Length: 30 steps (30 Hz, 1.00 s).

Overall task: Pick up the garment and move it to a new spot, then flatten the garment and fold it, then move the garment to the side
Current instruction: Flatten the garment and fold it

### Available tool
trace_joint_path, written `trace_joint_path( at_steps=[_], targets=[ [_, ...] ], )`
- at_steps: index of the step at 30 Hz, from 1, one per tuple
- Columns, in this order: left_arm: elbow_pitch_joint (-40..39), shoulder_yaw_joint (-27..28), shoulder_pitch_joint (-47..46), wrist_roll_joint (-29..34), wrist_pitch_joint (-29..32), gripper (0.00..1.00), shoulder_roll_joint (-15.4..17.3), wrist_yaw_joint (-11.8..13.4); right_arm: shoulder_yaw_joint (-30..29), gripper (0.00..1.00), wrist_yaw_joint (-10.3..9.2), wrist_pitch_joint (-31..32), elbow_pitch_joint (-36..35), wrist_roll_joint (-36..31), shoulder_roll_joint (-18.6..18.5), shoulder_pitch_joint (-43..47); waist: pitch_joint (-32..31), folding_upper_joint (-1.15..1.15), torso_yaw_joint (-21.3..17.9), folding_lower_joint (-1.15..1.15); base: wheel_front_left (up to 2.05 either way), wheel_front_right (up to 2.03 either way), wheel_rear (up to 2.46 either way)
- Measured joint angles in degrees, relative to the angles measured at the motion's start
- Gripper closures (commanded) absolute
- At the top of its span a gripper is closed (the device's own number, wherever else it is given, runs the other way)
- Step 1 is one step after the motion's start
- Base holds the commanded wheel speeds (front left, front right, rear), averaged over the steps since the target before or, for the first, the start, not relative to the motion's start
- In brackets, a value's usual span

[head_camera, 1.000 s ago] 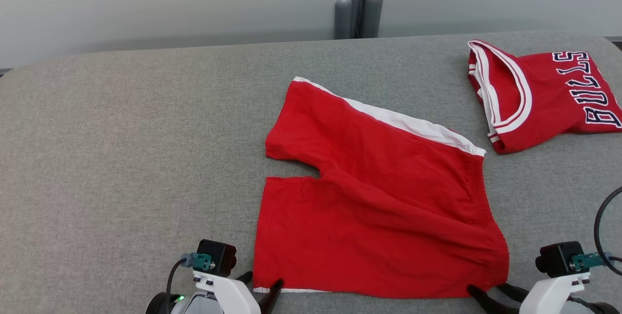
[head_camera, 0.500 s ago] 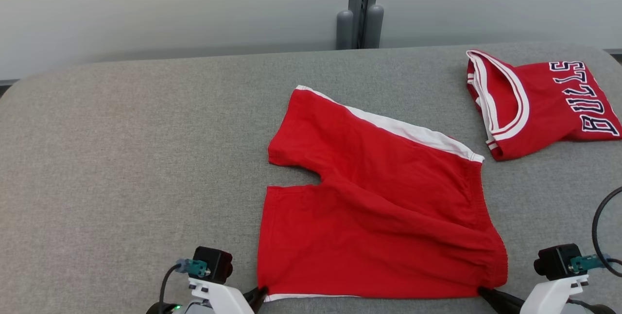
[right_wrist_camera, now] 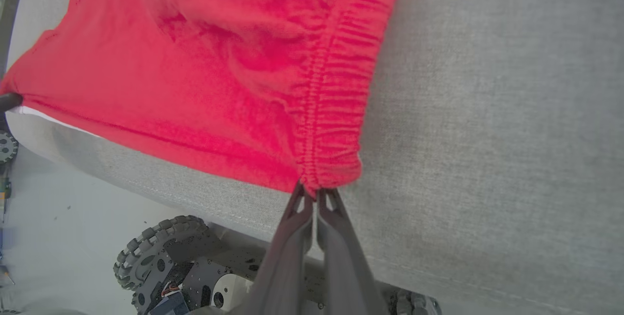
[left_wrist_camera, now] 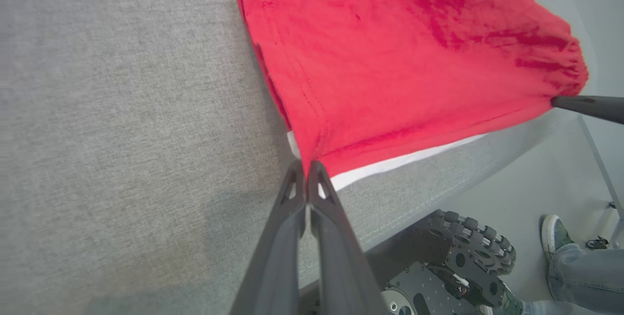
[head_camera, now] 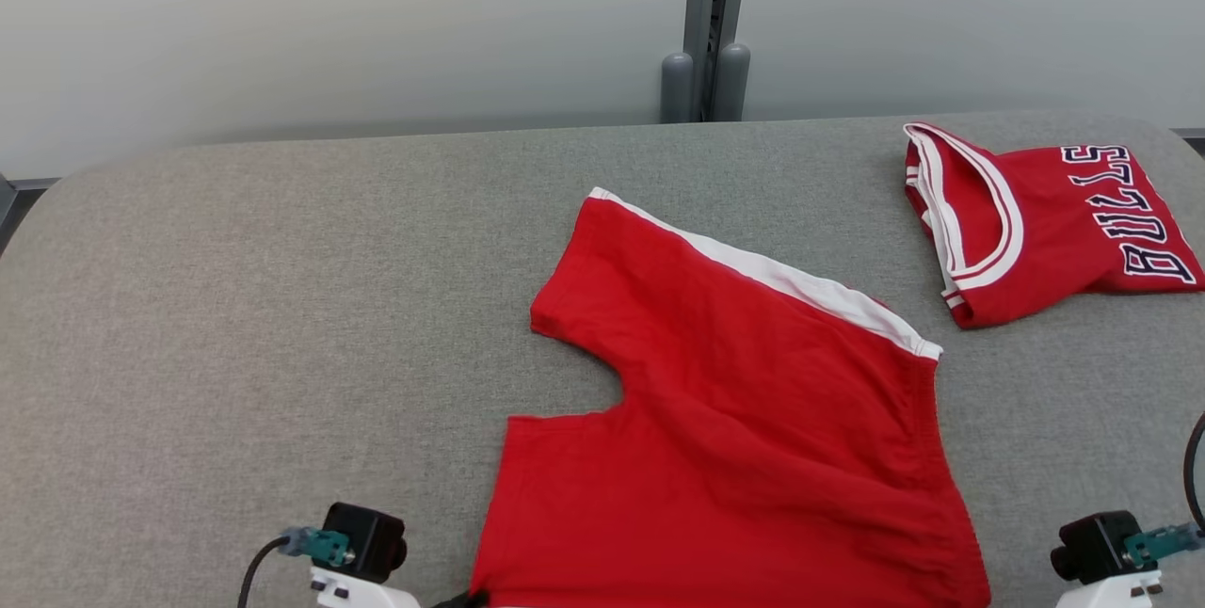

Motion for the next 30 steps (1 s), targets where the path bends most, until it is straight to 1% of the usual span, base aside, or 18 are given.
trace_joint_path(
  at_steps=[7, 11, 16, 21, 24, 27, 30],
  targets=[
    [-5.7, 1.4, 2.5, -2.2, 2.0, 1.00, 1.9, 0.1, -3.3, 1.00, -0.01, 4.6, -7.0, 1.0, 0.6, 4.6, 1.0, 0.00, -0.7, 0.00, 0.00, 0.00, 0.00],
    [-9.5, 2.9, 3.1, -3.0, 2.0, 1.00, 2.7, 0.6, -5.1, 1.00, -0.02, 4.6, -12.7, 2.6, 1.4, 5.4, 1.8, 0.00, -1.1, 0.00, 0.00, 0.00, 0.00],
    [-13.0, 3.9, 2.3, -3.9, 2.2, 1.00, 3.7, 0.3, -6.1, 1.00, -0.02, 4.3, -17.5, 3.4, 0.7, 4.9, 2.2, 0.00, -1.6, 0.00, 0.00, 0.00, 0.00],
    [-14.2, 4.6, -0.7, -3.7, 3.1, 1.00, 5.1, 0.2, -6.9, 1.00, -0.02, 4.3, -20.1, 2.9, -0.5, 2.5, 2.5, 0.00, -1.7, 0.00, 0.00, 0.00, 0.00],
    [-14.4, 4.8, -3.4, -3.9, 3.1, 1.00, 5.1, -0.2, -7.2, 1.00, -0.02, 3.5, -20.7, 2.5, -1.0, 0.6, 3.1, 0.00, -1.4, 0.00, 0.00, 0.00, 0.00],
    [-13.1, 4.9, -6.6, -4.7, 3.7, 1.00, 5.2, -0.8, -6.8, 1.00, -0.02, 2.9, -21.0, 2.4, -1.3, -2.5, 4.2, 0.00, -1.2, 0.00, 0.00, 0.00, 0.00],
    [-10.2, 4.6, -11.7, -7.7, 4.6, 1.00, 4.9, -2.0, -6.1, 1.00, -0.02, 1.3, -20.9, 2.5, -1.6, -7.4, 5.8, 0.00, -1.0, 0.00, 0.00, 0.00, 0.00]
  ],
)
